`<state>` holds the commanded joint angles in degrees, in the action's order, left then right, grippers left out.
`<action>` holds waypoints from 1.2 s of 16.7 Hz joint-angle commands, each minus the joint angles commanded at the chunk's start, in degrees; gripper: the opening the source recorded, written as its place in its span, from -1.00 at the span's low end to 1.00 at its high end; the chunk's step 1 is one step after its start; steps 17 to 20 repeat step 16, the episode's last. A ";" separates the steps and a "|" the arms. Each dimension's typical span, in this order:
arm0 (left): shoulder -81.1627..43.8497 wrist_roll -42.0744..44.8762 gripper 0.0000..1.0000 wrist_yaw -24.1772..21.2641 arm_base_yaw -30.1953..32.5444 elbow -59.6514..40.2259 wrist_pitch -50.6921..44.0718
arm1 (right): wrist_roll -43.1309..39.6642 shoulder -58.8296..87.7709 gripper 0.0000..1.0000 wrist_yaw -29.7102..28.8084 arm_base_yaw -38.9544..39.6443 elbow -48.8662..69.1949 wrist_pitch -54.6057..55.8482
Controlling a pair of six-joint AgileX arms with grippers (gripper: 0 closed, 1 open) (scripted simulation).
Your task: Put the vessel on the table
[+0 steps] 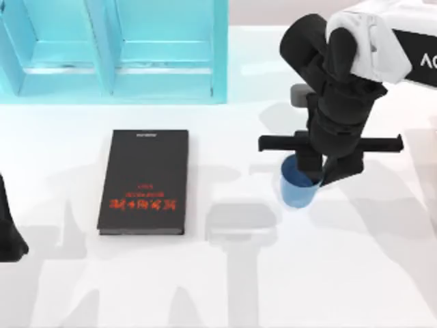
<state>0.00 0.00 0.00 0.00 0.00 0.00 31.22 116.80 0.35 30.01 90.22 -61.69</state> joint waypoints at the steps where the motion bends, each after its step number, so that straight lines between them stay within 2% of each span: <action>1: 0.00 0.00 1.00 0.00 0.00 0.00 0.00 | 0.00 0.00 -0.40 0.00 0.00 0.00 0.00; 10: 0.00 0.00 1.00 0.00 0.00 0.00 0.00 | 0.00 0.00 0.96 0.00 0.00 0.00 0.00; 20: 0.00 0.00 1.00 0.00 0.00 0.00 0.00 | 0.00 0.00 1.00 0.00 0.00 0.00 0.00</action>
